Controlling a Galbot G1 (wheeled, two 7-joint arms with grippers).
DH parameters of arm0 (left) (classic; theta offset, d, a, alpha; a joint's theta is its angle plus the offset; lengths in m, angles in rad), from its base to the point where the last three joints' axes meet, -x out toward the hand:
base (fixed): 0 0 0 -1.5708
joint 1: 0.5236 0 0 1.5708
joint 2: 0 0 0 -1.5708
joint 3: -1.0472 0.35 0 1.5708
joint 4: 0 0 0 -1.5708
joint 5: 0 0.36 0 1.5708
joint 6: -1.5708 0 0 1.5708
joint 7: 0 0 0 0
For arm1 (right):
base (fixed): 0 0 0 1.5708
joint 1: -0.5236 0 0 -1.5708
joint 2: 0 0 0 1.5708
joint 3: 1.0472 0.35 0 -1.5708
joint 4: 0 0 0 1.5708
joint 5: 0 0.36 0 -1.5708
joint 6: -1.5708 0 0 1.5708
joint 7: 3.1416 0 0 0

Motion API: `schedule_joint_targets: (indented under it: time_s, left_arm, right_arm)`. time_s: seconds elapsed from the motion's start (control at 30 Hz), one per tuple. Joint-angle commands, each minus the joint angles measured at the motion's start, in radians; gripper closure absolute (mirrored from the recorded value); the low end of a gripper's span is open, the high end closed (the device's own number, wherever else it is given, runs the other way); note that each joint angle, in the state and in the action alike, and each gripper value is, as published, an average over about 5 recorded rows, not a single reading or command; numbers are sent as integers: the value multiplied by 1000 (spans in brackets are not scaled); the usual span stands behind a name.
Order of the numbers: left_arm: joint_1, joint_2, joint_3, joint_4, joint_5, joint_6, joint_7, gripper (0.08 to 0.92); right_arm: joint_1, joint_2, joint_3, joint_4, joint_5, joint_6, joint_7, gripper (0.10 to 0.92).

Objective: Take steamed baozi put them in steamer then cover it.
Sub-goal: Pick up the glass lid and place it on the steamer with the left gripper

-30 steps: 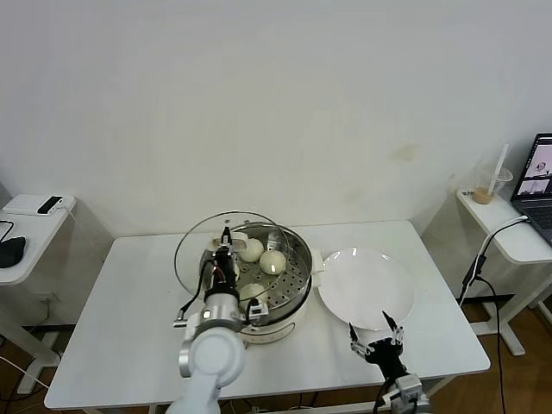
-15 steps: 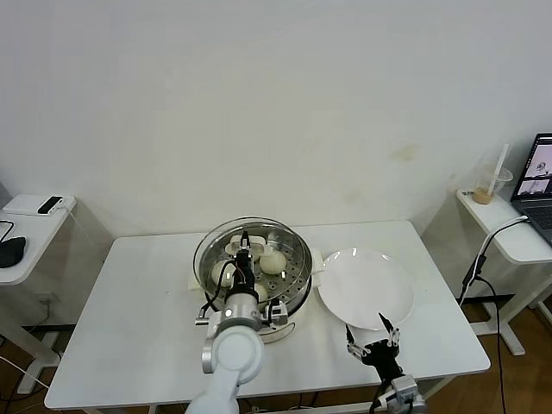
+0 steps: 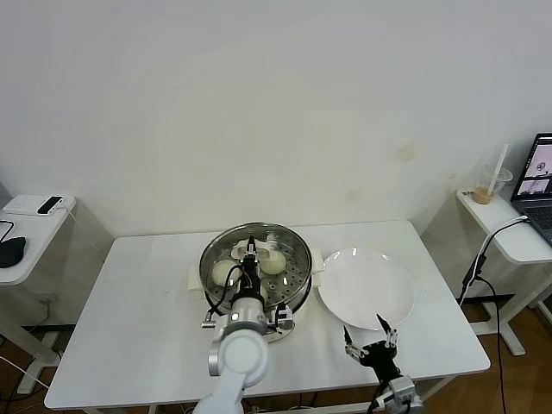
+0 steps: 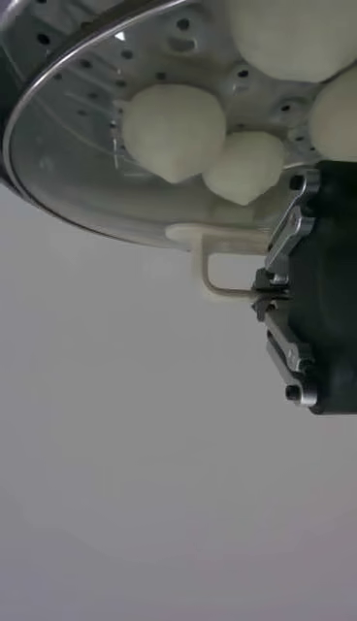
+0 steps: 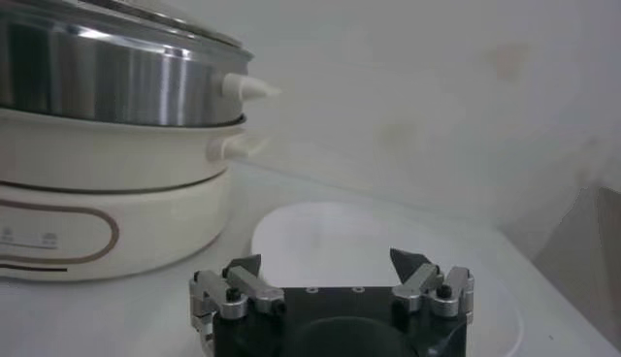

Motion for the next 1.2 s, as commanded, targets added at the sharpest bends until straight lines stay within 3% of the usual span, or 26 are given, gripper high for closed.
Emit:
schedule_joint_targets:
  time_s: [0.03,0.73,0.93,1.2]
  left_arm:
    - [-5,-5,3,13,4,0,-2,877]
    - [6,-4,-1,-2,-38,4,-15,859]
    - [32,9,1,-69,-61,-3,-17,708]
    - [145,104,16,-207,-159,-38,-53,474]
  right_arm:
    - [0,2,-3,0,-3,1,-1,203]
    - [-6,3,-14,-2,-14,3,-3,203]
    - [-10,3,-21,0,-16,3,-1,203]
    - [-16,-3,-10,-3,-13,4,1,203]
